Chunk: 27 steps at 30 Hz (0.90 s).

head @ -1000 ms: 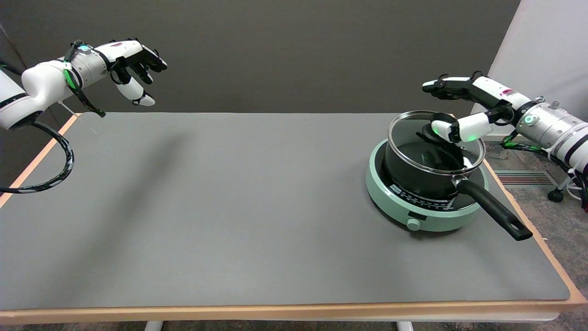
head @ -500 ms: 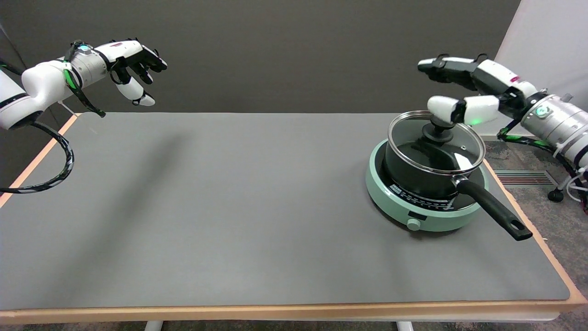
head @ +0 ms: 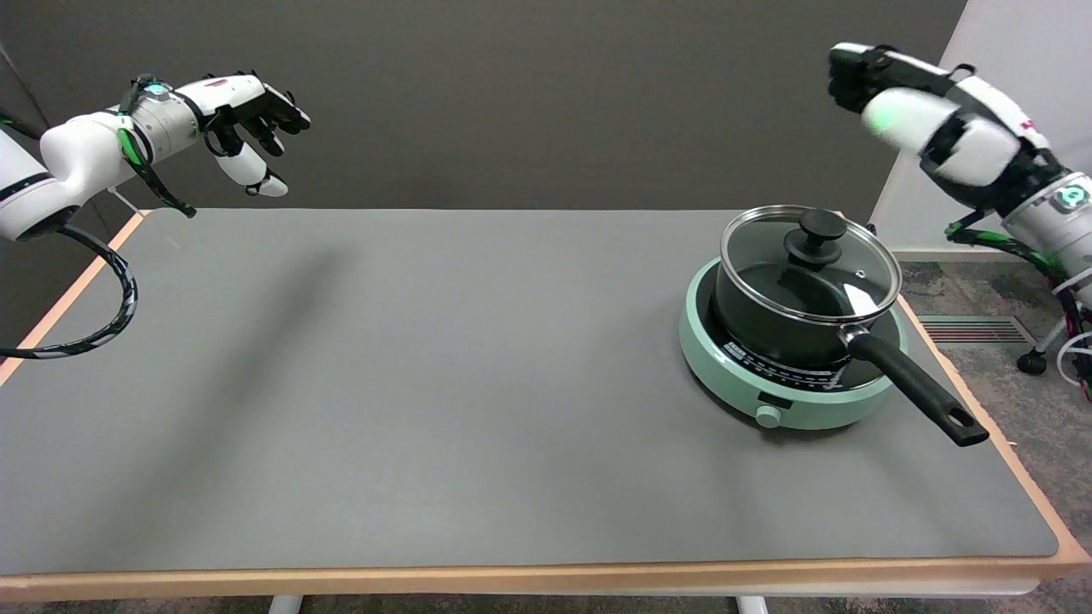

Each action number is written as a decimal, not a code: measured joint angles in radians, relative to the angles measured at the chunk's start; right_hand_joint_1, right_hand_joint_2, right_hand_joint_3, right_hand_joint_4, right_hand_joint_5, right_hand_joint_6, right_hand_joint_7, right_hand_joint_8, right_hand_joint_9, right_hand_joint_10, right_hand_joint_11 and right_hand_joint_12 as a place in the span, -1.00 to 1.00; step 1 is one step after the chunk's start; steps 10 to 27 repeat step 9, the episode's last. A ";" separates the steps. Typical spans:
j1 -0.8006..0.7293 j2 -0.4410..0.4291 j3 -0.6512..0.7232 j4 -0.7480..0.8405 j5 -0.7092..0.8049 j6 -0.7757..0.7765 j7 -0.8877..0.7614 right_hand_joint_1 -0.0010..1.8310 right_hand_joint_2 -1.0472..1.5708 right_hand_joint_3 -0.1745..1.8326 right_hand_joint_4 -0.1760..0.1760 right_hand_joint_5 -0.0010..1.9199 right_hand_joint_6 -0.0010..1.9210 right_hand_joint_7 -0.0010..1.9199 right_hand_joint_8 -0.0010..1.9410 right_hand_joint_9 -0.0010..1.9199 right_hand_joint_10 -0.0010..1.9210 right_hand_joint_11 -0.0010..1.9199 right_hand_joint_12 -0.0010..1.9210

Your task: Place the pot lid onto the pot.

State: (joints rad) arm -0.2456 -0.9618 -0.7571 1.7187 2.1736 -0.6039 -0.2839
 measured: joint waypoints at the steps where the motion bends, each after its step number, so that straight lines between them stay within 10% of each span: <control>1: 0.001 -0.005 0.000 -0.011 0.032 -0.001 -0.017 -0.63 0.26 0.11 -0.30 -0.68 -0.81 -0.73 -0.83 -0.81 -0.66 -0.93 -0.61; 9: 0.016 -0.051 -0.024 -0.092 0.277 0.022 -0.128 -0.70 0.29 0.12 -0.50 -0.66 -0.82 -0.71 -0.84 -0.81 -0.68 -0.93 -0.61; 27: 0.016 -0.051 -0.024 -0.092 0.277 0.022 -0.128 -0.70 0.29 0.12 -0.50 -0.66 -0.82 -0.71 -0.84 -0.81 -0.68 -0.93 -0.61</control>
